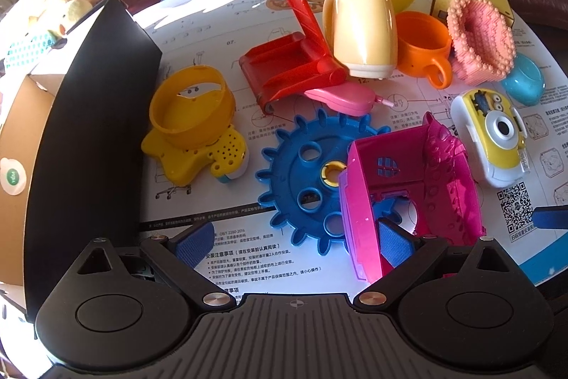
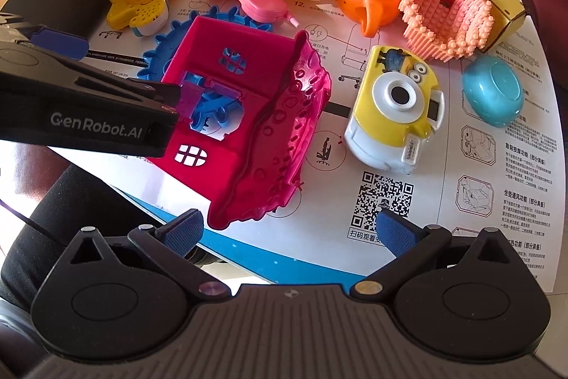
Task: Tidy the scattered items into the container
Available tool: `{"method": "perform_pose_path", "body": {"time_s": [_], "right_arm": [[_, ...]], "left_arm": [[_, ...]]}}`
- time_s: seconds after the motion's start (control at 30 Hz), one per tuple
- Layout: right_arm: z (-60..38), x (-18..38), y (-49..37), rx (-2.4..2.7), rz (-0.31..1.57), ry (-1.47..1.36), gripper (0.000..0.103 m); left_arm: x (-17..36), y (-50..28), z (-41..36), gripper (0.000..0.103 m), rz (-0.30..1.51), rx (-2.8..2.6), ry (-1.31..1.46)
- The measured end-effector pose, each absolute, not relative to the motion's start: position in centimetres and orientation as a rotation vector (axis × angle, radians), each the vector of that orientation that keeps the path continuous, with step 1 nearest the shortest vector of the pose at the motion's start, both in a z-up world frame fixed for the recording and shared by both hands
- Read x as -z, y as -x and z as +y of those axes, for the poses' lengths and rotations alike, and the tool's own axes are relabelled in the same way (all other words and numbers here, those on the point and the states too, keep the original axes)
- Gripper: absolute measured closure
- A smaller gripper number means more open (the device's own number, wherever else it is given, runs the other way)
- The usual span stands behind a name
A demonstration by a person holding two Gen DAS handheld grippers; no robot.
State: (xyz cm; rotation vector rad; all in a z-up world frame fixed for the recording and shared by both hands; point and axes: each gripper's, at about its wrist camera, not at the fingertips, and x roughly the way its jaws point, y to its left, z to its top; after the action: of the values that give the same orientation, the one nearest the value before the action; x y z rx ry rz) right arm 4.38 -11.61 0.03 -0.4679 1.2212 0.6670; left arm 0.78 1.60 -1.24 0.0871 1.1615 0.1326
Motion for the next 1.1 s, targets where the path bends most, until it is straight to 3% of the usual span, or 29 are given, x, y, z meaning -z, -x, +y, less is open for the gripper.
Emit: {"method": "perform_pose_path", "body": {"time_s": [0.5, 0.67, 0.83, 1.0, 1.1], "right_arm": [[-12.1, -0.3, -5.6, -0.665, 1.241, 0.375, 0.001], [-12.6, -1.0, -6.1, -0.678, 1.231, 0.351, 0.006], [-12.5, -0.8, -6.9, -0.675, 1.248, 0.310, 0.020], [-12.0, 0.0, -7.4, -0.677, 1.264, 0.295, 0.032], [-11.9, 0.4, -7.7, -0.680, 1.277, 0.277, 0.033]], "left_arm": [[2.1, -1.2, 1.4, 0.009, 1.183, -0.118, -0.106], [2.6, -1.1, 2.1, 0.039, 1.192, -0.088, -0.095], [2.5, -1.1, 1.9, 0.057, 1.183, -0.044, -0.099], [2.7, -1.1, 1.8, 0.058, 1.168, -0.018, -0.116], [2.7, -1.0, 2.8, 0.053, 1.183, 0.005, -0.093]]}}
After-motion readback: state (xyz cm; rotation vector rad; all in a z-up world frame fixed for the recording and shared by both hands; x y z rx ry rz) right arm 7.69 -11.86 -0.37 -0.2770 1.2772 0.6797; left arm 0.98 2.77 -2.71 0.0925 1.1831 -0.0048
